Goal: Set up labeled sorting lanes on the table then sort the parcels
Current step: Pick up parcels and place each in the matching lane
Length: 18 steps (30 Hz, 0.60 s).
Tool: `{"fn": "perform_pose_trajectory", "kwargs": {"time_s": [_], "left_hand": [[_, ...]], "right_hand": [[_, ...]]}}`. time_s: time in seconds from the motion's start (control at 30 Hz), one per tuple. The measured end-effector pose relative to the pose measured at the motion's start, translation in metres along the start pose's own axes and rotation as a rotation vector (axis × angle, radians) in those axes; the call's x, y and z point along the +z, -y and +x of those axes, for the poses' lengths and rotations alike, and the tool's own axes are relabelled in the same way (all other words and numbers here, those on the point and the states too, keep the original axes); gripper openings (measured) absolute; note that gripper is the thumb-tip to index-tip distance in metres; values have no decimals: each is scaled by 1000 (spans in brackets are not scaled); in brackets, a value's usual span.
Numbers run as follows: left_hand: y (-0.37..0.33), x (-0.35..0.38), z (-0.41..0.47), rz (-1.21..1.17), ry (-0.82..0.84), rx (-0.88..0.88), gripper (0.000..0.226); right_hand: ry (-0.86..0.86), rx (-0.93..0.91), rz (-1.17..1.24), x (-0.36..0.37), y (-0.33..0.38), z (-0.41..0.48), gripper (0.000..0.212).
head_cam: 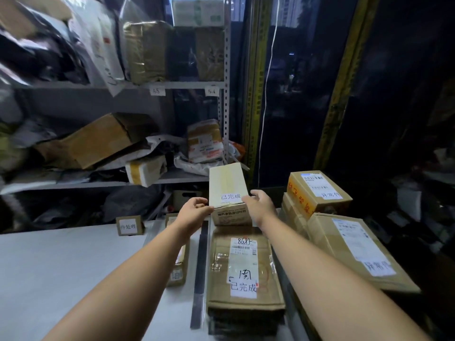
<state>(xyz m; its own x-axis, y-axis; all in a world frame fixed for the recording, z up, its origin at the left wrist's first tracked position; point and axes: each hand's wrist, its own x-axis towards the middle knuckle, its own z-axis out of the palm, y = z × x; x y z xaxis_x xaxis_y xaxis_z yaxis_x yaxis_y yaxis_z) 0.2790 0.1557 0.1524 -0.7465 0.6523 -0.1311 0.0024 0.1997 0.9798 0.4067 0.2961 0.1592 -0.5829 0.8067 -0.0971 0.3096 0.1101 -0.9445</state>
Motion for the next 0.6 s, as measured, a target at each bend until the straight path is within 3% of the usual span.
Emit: {"fn": "perform_pose_trajectory", "kwargs": {"time_s": [0.1, 0.33, 0.43, 0.6], "left_hand": [[-1, 1, -12, 32, -4, 28, 27], [-14, -11, -34, 34, -82, 76, 27], [-12, -30, -48, 1, -119, 109, 23], [6, -106, -82, -30, -253, 68, 20]], "right_hand": [[-56, -65, -14, 1, 4, -14, 37], [-162, -212, -69, 11, 29, -45, 33], [-100, -269, -95, 39, 44, -56, 25], [147, -326, -74, 127, 70, -91, 24]]}}
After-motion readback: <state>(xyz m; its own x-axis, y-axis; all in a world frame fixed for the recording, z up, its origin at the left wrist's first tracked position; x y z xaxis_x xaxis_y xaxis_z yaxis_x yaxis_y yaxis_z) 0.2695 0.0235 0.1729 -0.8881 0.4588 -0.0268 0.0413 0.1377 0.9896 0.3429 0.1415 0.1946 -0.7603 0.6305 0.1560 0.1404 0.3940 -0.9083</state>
